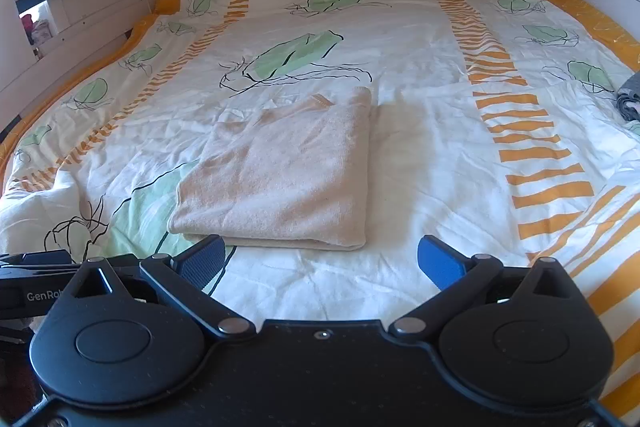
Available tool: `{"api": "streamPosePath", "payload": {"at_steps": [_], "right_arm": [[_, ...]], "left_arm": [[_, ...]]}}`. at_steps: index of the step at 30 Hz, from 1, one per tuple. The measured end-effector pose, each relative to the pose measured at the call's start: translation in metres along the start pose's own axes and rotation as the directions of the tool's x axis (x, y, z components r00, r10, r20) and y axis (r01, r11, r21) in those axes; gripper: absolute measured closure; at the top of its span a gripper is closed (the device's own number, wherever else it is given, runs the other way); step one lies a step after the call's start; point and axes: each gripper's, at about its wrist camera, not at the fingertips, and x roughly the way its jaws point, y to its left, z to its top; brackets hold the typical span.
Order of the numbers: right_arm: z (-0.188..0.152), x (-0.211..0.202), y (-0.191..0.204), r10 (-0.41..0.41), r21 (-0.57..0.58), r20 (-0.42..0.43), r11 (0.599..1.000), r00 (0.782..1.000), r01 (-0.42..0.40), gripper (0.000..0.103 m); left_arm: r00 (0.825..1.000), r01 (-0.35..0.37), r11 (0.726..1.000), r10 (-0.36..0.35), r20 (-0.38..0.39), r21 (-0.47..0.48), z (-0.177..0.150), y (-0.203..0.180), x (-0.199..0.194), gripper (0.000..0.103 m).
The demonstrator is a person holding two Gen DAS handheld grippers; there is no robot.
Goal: Fold small clothes
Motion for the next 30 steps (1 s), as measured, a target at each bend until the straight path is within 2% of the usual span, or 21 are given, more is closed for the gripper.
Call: {"api": "streamPosePath", "payload": {"at_steps": [19,30], "right_arm": [[0.0003,0.0040,0.0040,0.013,-0.012,-0.010,1.000,1.000,-0.013,0.001],[0.0018,0.0053,0.0063,0.024,-0.019,-0.011,1.000,1.000,-0.025,0.001]], "left_arm": [[1.000,0.009,1.000,-0.009,-0.024,-0.016,-0.0004,0.0003,0.0049,0.011],[0.999,0.026,1.000,-0.026,-0.032,0.007,0.0004,-0.0045,0.0089,0.011]]}}
